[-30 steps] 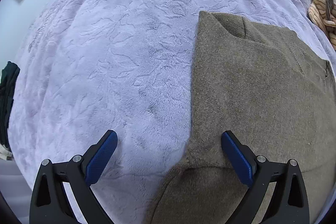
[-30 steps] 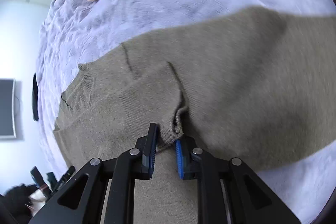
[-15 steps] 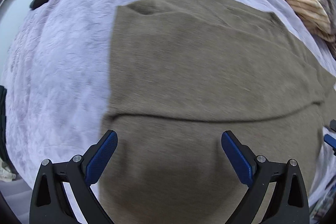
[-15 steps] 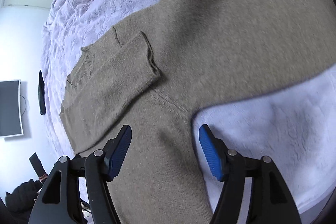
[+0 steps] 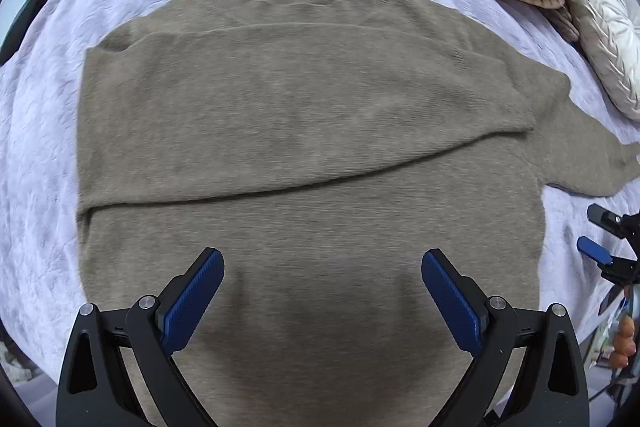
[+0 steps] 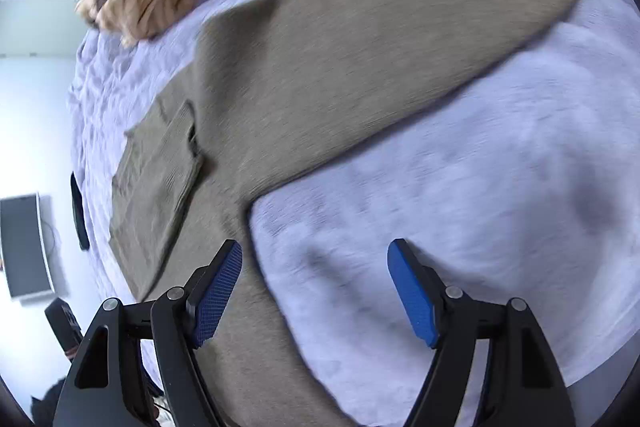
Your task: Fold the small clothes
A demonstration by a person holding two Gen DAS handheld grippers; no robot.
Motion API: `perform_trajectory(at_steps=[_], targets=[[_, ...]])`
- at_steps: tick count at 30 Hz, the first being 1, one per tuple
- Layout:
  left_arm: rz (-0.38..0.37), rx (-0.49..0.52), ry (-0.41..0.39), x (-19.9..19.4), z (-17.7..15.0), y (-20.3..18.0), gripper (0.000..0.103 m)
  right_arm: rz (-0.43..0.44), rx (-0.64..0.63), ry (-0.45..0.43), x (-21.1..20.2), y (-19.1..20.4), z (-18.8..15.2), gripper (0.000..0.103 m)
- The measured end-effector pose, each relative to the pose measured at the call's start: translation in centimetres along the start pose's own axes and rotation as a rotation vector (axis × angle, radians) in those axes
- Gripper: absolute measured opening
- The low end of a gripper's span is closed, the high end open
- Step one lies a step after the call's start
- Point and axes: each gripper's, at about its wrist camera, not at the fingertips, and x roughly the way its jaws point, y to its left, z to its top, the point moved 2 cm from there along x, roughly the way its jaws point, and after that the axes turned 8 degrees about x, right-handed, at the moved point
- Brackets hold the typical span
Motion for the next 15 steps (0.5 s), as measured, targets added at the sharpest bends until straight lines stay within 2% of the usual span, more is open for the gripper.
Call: perform_trajectory(at_steps=[8, 15], targets=[[-0.015, 0.071, 0.021, 1.0, 1.7, -5.5, 0.100, 0.091, 0.130, -0.114, -2.9, -4.1, 4.2, 0.078], [-0.017, 0.126, 0.027, 2.0, 2.8, -9.8, 0.100, 0.107, 0.186, -0.233, -5.3, -6.1, 7.5, 0.078]])
